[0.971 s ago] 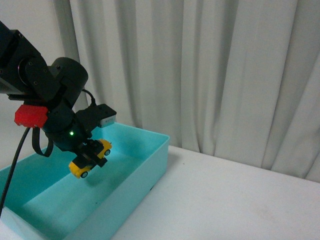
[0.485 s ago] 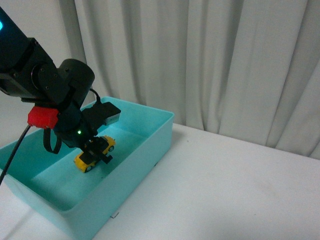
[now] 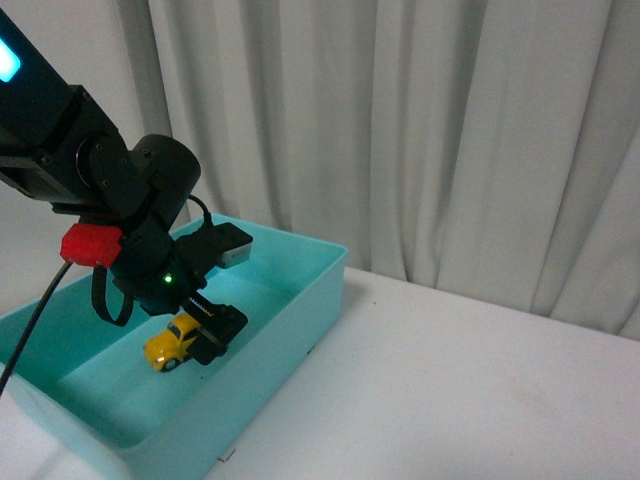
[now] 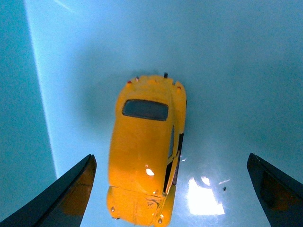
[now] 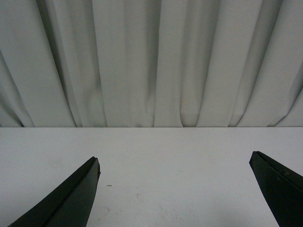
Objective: Wind up and store yellow beetle toy
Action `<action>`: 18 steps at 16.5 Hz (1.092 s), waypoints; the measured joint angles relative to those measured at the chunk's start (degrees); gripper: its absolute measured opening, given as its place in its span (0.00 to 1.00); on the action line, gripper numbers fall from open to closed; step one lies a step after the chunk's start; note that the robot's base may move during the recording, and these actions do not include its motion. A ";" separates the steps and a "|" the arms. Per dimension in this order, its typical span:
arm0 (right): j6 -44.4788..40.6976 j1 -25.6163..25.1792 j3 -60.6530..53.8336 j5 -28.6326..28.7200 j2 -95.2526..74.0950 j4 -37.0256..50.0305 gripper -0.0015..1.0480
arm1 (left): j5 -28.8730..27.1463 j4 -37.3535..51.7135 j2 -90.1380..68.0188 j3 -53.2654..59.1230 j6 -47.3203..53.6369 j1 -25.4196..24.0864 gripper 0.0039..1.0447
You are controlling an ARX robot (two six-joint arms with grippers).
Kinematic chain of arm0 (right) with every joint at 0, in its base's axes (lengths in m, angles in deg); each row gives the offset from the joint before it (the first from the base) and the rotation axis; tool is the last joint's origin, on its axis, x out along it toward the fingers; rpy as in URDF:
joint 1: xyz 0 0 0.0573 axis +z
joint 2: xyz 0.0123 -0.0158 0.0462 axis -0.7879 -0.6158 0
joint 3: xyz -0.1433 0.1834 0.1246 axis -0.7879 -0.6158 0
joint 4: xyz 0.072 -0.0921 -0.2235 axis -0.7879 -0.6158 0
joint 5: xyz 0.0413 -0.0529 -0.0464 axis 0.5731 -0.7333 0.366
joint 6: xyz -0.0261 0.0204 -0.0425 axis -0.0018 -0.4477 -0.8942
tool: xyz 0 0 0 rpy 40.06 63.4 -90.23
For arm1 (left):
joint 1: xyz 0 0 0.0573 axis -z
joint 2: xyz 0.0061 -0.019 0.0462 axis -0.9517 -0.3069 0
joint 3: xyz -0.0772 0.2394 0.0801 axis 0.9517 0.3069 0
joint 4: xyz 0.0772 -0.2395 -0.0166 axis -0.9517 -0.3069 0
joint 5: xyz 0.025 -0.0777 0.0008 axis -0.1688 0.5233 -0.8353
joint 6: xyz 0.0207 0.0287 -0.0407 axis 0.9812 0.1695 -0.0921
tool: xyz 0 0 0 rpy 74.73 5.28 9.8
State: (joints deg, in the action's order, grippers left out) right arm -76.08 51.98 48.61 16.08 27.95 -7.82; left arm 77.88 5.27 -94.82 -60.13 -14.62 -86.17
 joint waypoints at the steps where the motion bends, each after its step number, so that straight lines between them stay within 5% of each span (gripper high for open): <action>1: 0.00 0.00 0.00 0.00 0.00 0.00 0.94 | 0.87 -0.98 2.08 -0.50 -0.13 -0.11 0.94; 9: 0.00 0.00 0.00 0.00 0.00 -0.02 0.94 | 13.92 -2.73 33.46 4.17 -2.23 -3.89 0.94; 11: 0.00 0.00 0.00 0.00 0.00 -0.04 0.94 | 18.82 28.15 46.23 20.76 -14.97 -3.63 0.72; 12: 0.00 0.00 0.00 0.00 0.00 -0.02 0.94 | 18.84 35.08 52.22 27.61 -19.69 -2.43 0.62; 17: 0.02 0.00 0.00 -0.09 0.02 -0.02 0.94 | 12.26 41.88 64.41 44.74 -26.49 4.31 0.05; 18: 0.02 0.00 0.00 0.00 0.02 -0.04 0.94 | 11.13 42.01 66.62 46.25 -26.80 5.27 0.02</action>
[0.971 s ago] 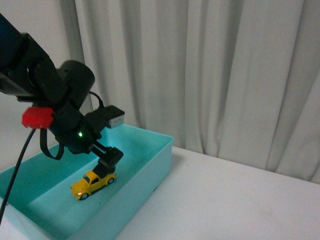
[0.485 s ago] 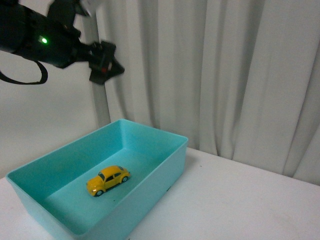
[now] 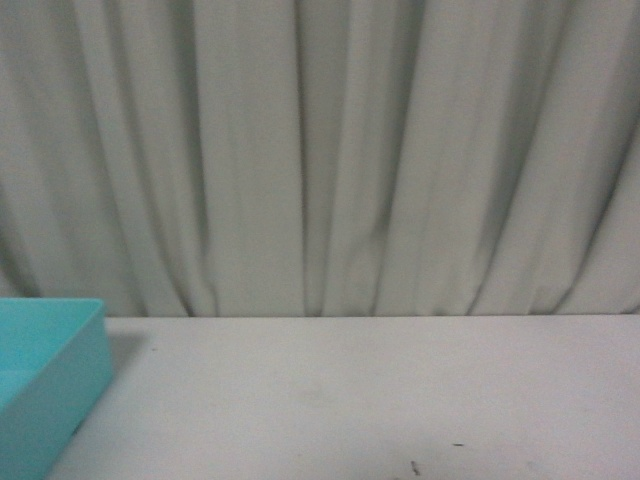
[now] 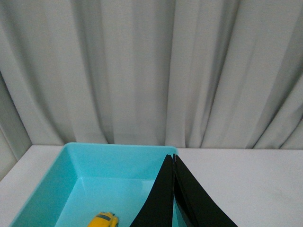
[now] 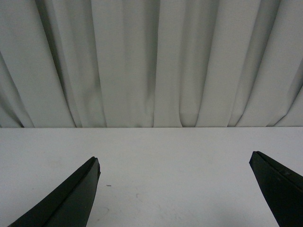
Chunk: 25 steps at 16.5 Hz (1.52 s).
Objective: Wind up and store yellow beetle toy
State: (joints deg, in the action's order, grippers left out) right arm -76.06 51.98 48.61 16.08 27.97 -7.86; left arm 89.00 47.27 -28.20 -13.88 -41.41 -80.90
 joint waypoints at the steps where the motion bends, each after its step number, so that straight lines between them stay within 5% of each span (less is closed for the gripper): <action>1: 0.00 0.00 0.00 -0.02 0.00 0.00 0.94 | -0.74 0.04 2.14 1.62 -0.02 1.14 0.01; 7: -0.02 0.00 0.00 0.00 0.00 0.04 0.94 | -7.85 -4.22 13.16 8.61 -0.09 9.25 0.01; 22: 0.00 0.00 0.00 0.00 -0.02 0.02 0.94 | -8.68 -19.63 34.14 13.46 -0.13 8.79 0.01; 24: 0.00 0.00 0.00 -0.02 -0.02 0.02 0.94 | -8.59 -31.95 43.32 13.42 -0.13 8.79 0.01; 25: -0.02 0.00 0.00 0.00 -0.02 0.02 0.94 | -8.61 -30.62 45.53 13.31 -0.11 8.79 0.01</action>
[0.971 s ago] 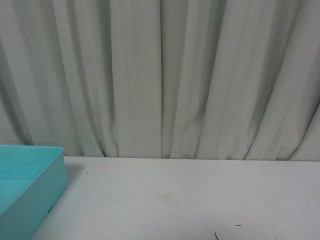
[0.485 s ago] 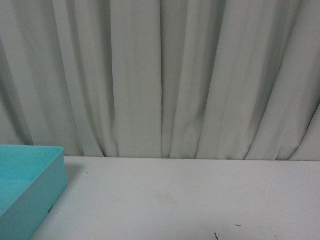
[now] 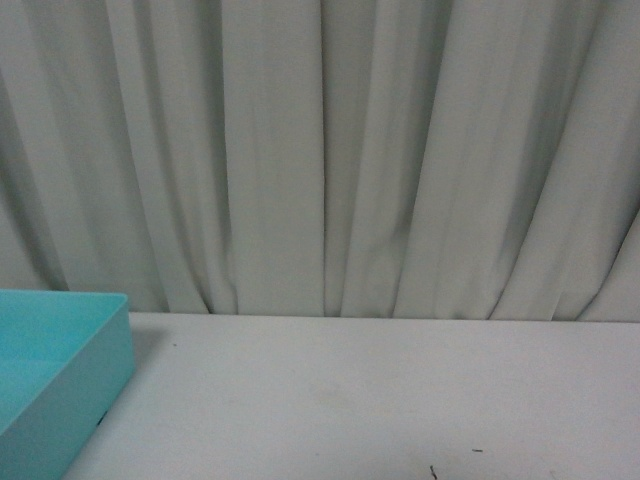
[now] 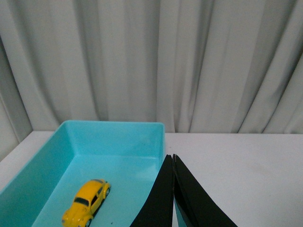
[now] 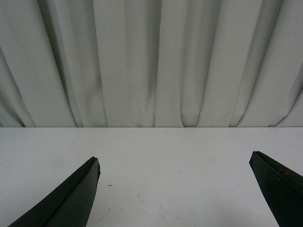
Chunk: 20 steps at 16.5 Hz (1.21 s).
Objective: Wind up and store yellow beetle toy
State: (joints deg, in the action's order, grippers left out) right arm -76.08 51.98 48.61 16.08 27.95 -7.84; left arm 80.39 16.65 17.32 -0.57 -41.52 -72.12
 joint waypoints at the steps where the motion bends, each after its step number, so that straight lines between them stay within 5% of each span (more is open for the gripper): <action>1: 0.02 0.00 0.00 0.00 0.02 0.04 0.94 | -0.04 -1.07 0.00 0.13 -0.02 0.00 0.01; 5: 0.02 0.00 0.00 -0.02 0.02 0.02 0.94 | -0.09 -1.03 0.00 0.11 -0.09 0.00 0.04; 15: 0.02 0.00 0.00 0.00 0.02 0.00 0.94 | -0.07 -1.03 0.00 0.11 -0.02 0.00 0.96; 20: 0.00 0.00 0.00 0.00 0.02 0.00 0.94 | -0.07 -1.03 0.00 0.11 -0.07 0.00 0.94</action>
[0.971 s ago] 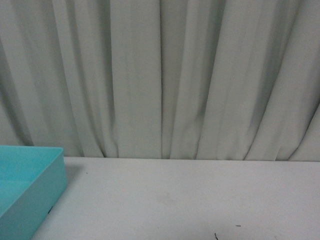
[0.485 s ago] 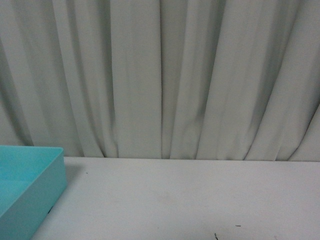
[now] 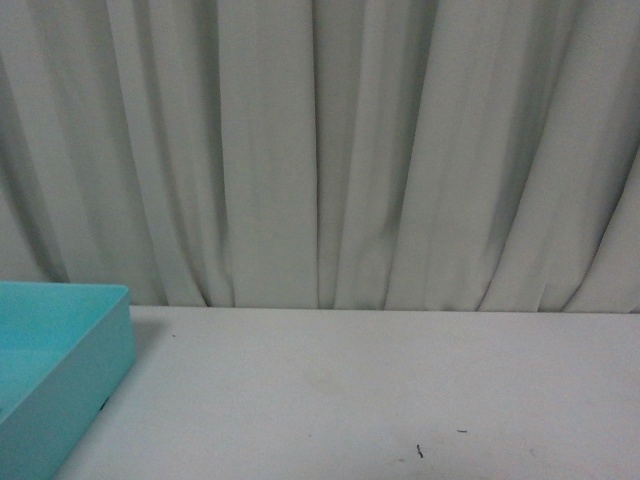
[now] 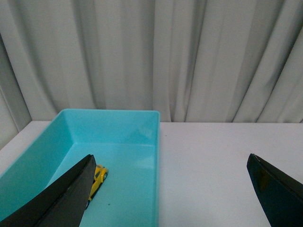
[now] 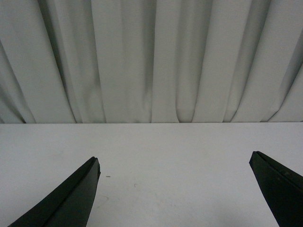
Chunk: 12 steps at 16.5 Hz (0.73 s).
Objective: Wind up and store yellow beetle toy
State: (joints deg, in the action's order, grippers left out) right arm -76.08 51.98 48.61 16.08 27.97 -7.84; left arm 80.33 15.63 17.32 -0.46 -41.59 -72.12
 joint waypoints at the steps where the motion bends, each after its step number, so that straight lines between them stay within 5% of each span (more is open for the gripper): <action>1: 0.02 0.00 0.00 -0.02 0.00 0.00 0.94 | 0.00 0.00 0.00 0.00 0.00 0.00 0.94; 12: 0.02 0.00 0.00 0.00 0.00 0.09 0.94 | 0.00 0.09 0.00 0.02 0.00 0.00 0.94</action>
State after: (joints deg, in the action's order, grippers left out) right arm -76.06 51.98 48.61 16.08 27.97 -7.75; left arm 80.33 15.71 17.32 -0.44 -41.59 -72.12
